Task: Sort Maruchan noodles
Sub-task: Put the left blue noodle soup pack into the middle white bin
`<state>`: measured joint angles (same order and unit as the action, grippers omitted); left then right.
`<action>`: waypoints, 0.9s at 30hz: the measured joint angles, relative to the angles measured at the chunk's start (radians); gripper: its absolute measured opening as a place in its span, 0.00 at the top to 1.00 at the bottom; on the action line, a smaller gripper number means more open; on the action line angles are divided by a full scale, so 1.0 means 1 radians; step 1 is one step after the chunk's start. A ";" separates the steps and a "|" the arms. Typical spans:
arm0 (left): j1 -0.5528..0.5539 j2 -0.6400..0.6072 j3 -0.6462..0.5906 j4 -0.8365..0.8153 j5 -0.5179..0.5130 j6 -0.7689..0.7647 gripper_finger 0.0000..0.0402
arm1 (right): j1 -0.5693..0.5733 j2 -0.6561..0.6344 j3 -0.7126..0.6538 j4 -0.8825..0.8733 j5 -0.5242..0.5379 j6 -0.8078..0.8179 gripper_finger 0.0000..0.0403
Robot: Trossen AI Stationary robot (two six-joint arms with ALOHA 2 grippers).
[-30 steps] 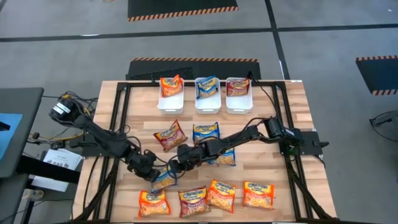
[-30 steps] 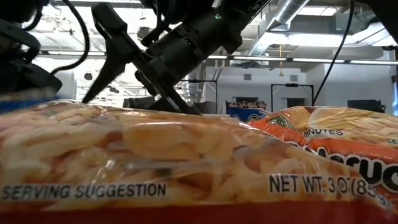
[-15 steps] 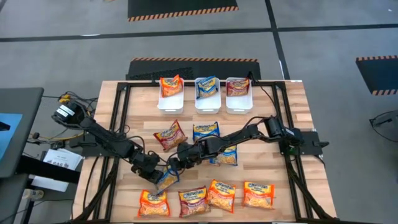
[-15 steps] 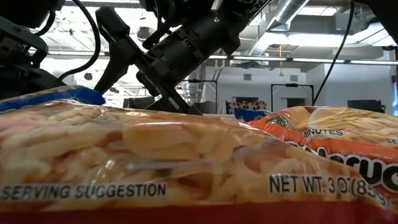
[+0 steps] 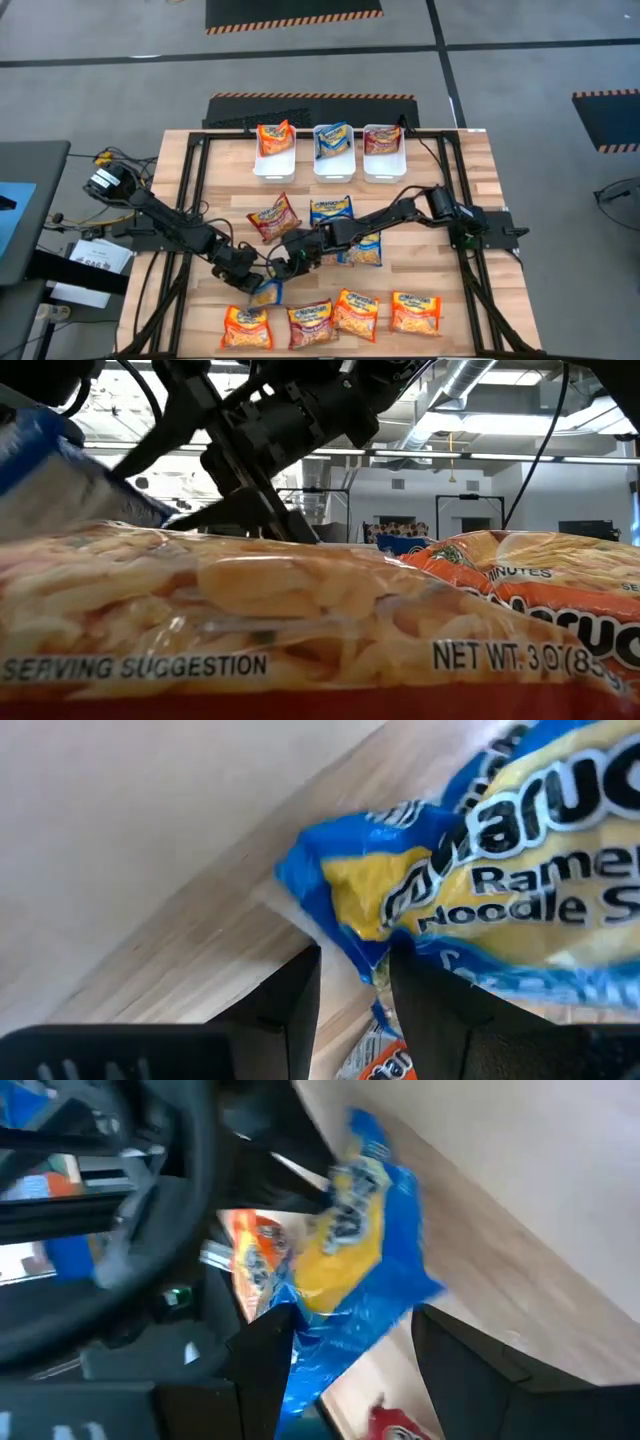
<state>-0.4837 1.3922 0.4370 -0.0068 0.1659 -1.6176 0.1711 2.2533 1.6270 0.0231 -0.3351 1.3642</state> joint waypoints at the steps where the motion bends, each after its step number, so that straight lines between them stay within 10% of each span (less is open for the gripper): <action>1: 0.000 0.000 0.000 0.000 -0.004 0.000 0.70 | 0.002 -0.001 0.000 0.000 0.012 0.007 0.42; 15: 0.050 0.002 -0.001 0.022 -0.048 0.030 0.70 | -0.003 0.000 0.000 -0.019 0.077 0.078 0.46; 27: 0.059 0.002 -0.002 0.031 -0.018 0.086 0.70 | -0.005 0.000 0.000 -0.019 0.076 0.044 0.72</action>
<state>-0.4242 1.3937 0.4354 0.0239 0.1484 -1.5320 0.1665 2.2528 1.6268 0.0044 -0.2596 1.4086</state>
